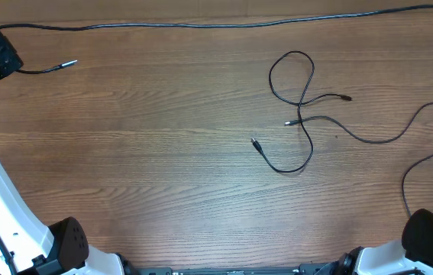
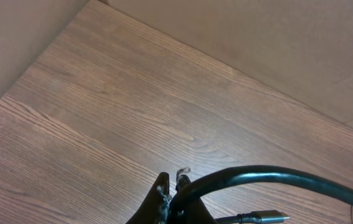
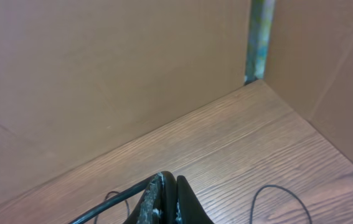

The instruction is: Untangle cables

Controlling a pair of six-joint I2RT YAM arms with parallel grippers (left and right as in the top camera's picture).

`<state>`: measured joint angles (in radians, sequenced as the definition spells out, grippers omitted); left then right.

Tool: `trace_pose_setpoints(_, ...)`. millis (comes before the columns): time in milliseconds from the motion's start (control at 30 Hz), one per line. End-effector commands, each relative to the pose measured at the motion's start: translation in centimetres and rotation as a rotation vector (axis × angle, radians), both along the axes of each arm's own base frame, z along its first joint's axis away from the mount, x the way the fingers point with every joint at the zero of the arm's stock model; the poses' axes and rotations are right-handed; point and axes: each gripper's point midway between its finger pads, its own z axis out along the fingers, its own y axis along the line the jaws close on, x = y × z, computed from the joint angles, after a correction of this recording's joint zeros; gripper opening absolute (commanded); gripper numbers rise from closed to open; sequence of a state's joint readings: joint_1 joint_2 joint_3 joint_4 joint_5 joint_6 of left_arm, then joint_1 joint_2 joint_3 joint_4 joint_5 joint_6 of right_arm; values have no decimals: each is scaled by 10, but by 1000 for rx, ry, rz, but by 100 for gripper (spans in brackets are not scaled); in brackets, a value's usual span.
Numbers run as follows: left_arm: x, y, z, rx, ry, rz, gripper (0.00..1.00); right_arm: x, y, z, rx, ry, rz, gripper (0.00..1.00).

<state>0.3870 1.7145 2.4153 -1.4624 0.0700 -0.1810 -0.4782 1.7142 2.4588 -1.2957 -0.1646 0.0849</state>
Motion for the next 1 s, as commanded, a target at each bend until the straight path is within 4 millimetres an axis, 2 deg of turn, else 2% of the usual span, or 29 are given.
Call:
trace_pose_setpoints(0, -8, 5, 13, 35, -27, 15, 4, 0, 5, 5, 17, -25, 45, 26)
trace_pose_setpoints(33, -8, 5, 13, 35, -27, 15, 4, 1, 8, 5, 22, -28, 59, 81)
trace_pose_setpoints(67, -8, 5, 13, 35, -27, 15, 4, 2, 10, 5, 23, -28, 65, 100)
trace_pose_setpoints(167, -9, 4, 12, 34, -25, 15, 4, 6, 20, 5, 25, -30, 99, 100)
trace_pose_setpoints(267, -9, 3, 11, 29, -22, 11, 4, 13, 53, 6, 68, -40, 221, 100)
trace_pose_setpoints(433, -8, 0, 11, 17, -25, -6, 4, 23, 146, -1, 120, -12, 482, 100)
trace_pose_setpoints(500, -8, -1, 11, 15, -26, -8, 4, 25, 192, -5, 101, 4, 609, 100)
trace_pose_setpoints(533, -4, -11, 12, -24, -43, -55, 4, 24, 232, -12, 51, 17, 736, 100)
trace_pose_setpoints(600, 2, -35, 16, -111, -84, -169, 4, 22, 272, -23, -45, 29, 891, 100)
trace_pose_setpoints(667, 7, -72, 28, -236, -155, -344, 4, 21, 305, -38, -148, 40, 1030, 100)
trace_pose_setpoints(733, 5, -109, 49, -366, -243, -538, 4, 22, 330, -55, -213, 59, 1133, 100)
trace_pose_setpoints(800, -2, -135, 68, -469, -312, -683, 4, 24, 348, -74, -249, 90, 1206, 100)
trace_pose_setpoints(967, -29, -175, 110, -709, -416, -945, 4, 36, 381, -111, -212, 128, 1293, 100)
